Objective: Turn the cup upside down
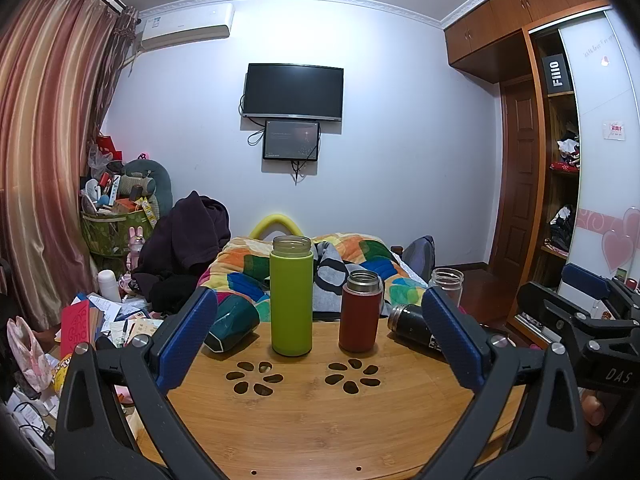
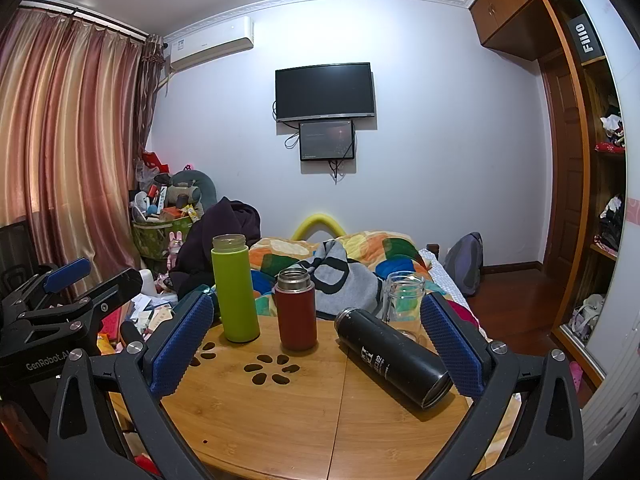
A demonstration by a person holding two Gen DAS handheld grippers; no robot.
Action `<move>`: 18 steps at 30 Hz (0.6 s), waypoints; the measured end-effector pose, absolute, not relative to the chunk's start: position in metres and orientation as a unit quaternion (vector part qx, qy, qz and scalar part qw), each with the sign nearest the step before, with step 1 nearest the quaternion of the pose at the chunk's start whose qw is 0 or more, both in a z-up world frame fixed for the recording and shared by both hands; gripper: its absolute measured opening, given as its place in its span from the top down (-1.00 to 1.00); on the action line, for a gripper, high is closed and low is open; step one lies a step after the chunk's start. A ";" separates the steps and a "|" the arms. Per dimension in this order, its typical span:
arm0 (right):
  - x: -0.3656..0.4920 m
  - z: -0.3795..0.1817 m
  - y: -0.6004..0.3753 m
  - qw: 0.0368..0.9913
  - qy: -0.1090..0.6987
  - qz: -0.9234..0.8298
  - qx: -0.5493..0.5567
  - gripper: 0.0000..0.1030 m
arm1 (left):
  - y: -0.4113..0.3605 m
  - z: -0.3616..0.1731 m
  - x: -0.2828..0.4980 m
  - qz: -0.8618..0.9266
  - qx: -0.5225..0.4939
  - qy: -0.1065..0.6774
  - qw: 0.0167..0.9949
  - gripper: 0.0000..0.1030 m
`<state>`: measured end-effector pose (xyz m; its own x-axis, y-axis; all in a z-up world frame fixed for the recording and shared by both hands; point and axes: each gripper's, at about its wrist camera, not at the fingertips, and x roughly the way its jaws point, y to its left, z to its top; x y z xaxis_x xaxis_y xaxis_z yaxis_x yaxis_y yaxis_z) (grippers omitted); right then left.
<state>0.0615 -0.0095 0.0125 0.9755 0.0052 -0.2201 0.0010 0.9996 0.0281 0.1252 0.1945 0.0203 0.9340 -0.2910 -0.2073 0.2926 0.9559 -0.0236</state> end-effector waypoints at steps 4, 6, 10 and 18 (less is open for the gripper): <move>0.061 0.012 -0.009 0.994 0.111 0.002 0.013 -1.00 | 0.194 0.020 0.125 -0.148 0.004 0.105 0.983 -1.00; 0.061 0.011 -0.007 0.994 0.110 0.003 0.012 -1.00 | 0.194 0.020 0.125 -0.148 0.004 0.105 0.983 -1.00; 0.062 0.010 -0.005 0.994 0.111 0.004 0.011 -1.00 | 0.194 0.020 0.125 -0.148 0.004 0.104 0.983 -1.00; 0.061 0.010 -0.004 0.994 0.111 0.004 0.011 -1.00 | 0.194 0.020 0.125 -0.148 0.004 0.105 0.983 -1.00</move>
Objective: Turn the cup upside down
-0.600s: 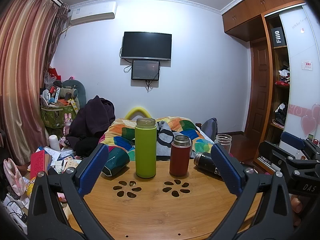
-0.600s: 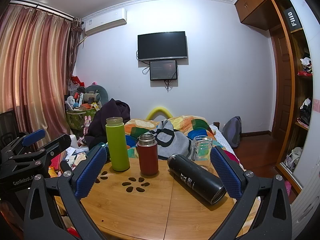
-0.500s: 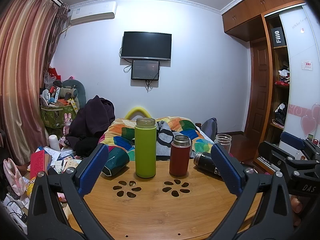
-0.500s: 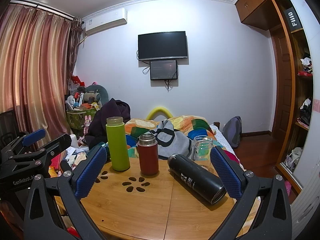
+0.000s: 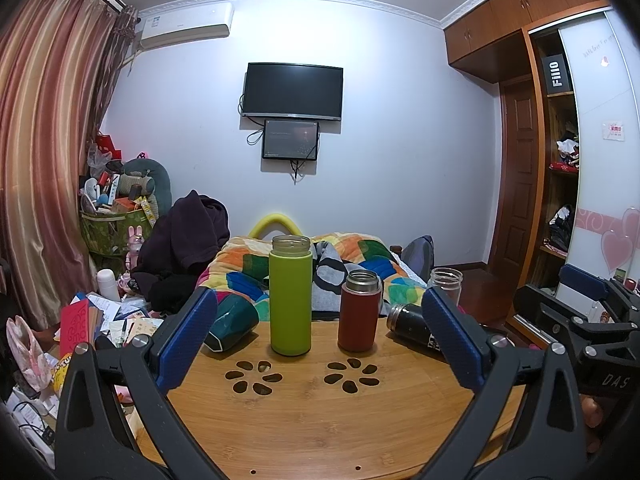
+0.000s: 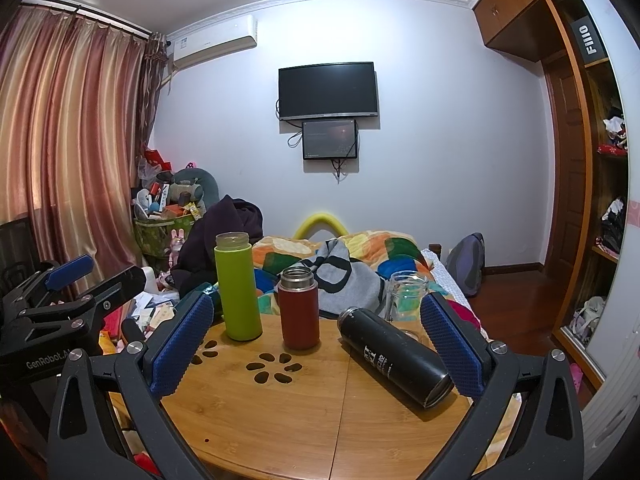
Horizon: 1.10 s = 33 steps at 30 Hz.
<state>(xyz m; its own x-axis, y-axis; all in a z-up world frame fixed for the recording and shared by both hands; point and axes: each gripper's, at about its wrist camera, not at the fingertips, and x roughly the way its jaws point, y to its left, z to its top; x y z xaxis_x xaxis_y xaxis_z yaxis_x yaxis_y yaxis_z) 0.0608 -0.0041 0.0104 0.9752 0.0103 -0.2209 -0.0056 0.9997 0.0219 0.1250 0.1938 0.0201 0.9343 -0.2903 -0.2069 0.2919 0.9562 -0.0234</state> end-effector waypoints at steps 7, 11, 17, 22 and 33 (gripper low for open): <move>0.061 0.011 -0.004 0.994 0.112 0.004 0.011 -1.00 | 0.194 0.020 0.125 -0.148 0.004 0.105 0.983 -1.00; 0.061 0.011 -0.004 0.994 0.111 0.004 0.011 -1.00 | 0.194 0.020 0.125 -0.148 0.005 0.105 0.983 -1.00; 0.061 0.011 -0.004 0.994 0.112 0.004 0.011 -1.00 | 0.193 0.020 0.125 -0.148 0.004 0.105 0.983 -1.00; 0.061 0.011 -0.003 0.994 0.112 0.004 0.011 -1.00 | 0.193 0.020 0.125 -0.148 0.005 0.105 0.983 -1.00; 0.063 0.006 -0.005 0.992 0.121 0.000 0.019 -1.00 | 0.192 0.019 0.126 -0.148 0.006 0.110 0.983 -1.00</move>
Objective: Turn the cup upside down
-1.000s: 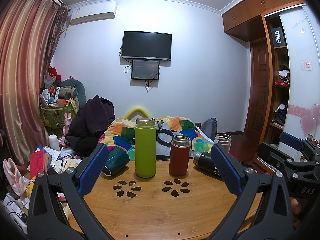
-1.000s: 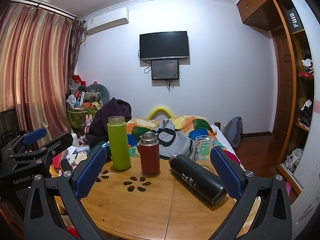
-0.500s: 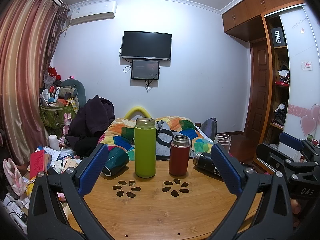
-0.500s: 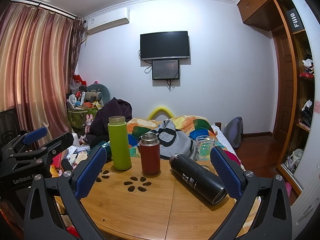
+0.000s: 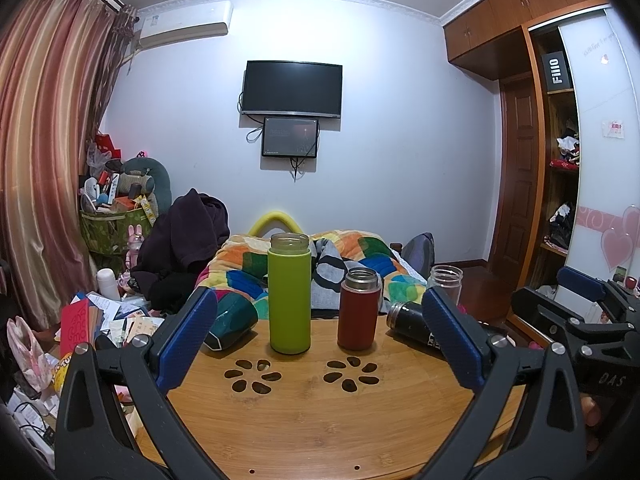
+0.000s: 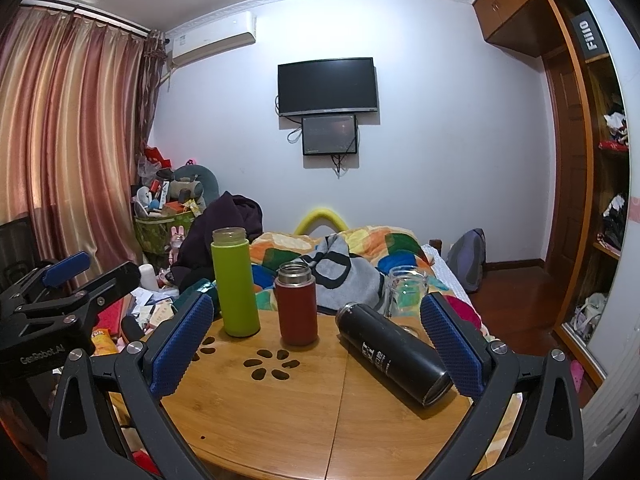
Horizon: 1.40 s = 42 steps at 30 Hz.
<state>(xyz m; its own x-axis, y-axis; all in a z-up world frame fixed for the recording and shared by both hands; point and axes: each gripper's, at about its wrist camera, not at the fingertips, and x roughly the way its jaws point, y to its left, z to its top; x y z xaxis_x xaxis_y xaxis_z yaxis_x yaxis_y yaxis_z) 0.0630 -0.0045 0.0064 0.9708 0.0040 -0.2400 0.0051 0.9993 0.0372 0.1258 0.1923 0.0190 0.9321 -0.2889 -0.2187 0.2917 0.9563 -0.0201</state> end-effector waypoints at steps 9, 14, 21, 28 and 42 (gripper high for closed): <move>0.073 -0.006 -0.035 0.989 0.146 -0.026 0.029 -1.00 | 0.187 0.009 0.138 -0.151 0.012 0.133 0.979 -1.00; 0.098 -0.031 -0.067 0.977 0.198 -0.077 0.007 -1.00 | 0.181 -0.012 0.158 -0.163 0.020 0.186 0.969 -1.00; 0.135 -0.073 -0.130 0.956 0.287 -0.065 0.013 -1.00 | 0.168 -0.042 0.181 -0.168 0.030 0.251 0.953 -1.00; 0.171 -0.095 -0.147 0.935 0.355 0.023 0.016 -1.00 | 0.155 -0.068 0.191 -0.185 0.041 0.302 0.934 -1.00; 0.178 -0.107 -0.128 0.925 0.375 0.065 0.006 -0.28 | 0.137 -0.095 0.196 -0.192 0.062 0.339 0.919 -1.00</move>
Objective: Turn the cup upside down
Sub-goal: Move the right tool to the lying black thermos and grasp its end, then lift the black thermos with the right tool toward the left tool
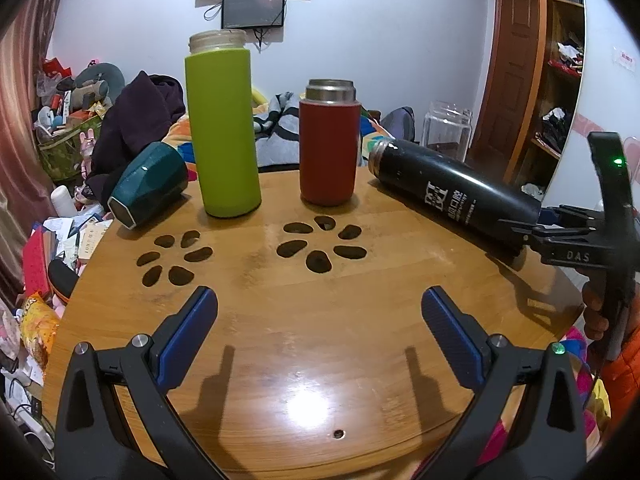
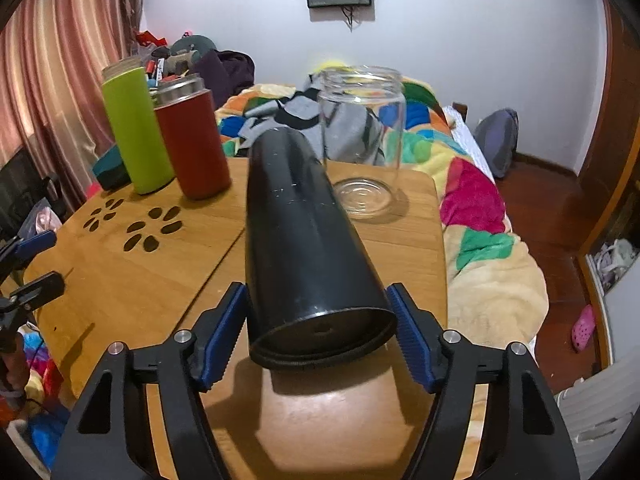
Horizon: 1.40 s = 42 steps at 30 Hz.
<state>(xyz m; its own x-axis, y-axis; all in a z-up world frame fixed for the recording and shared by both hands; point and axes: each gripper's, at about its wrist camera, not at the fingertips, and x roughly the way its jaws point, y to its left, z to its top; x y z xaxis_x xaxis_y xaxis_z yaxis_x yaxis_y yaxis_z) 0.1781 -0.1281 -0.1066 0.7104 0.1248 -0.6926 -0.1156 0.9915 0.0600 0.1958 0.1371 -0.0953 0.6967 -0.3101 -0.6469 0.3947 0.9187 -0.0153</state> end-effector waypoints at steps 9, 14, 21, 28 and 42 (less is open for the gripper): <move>0.131 -0.076 -0.081 0.948 0.311 0.052 -0.037 -0.19 | 0.131 -0.105 0.192 -0.208 0.066 0.339 0.915 -1.00; 0.101 -0.053 -0.063 0.958 0.278 0.057 -0.042 -0.19 | 0.124 -0.109 0.184 -0.221 0.074 0.319 0.919 -1.00; 0.072 -0.037 -0.031 0.960 0.262 0.078 -0.065 -0.19 | 0.113 -0.105 0.160 -0.233 0.112 0.239 0.936 -1.00; 0.056 -0.026 -0.007 0.957 0.254 0.106 -0.090 -0.19 | 0.099 -0.103 0.136 -0.255 0.151 0.153 0.943 -1.00; 0.039 -0.023 -0.007 0.944 0.272 0.163 -0.090 -0.20 | 0.097 -0.104 0.117 -0.300 0.156 0.059 0.939 -1.00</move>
<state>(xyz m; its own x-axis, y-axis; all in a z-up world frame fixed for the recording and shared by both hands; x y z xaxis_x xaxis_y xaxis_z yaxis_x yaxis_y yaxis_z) 0.0392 -0.0073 -0.0229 0.7988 0.2581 -0.5433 -0.3558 0.9311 -0.0808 0.1167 0.0969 -0.1036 0.8127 -0.5458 -0.2039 0.5824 0.7711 0.2572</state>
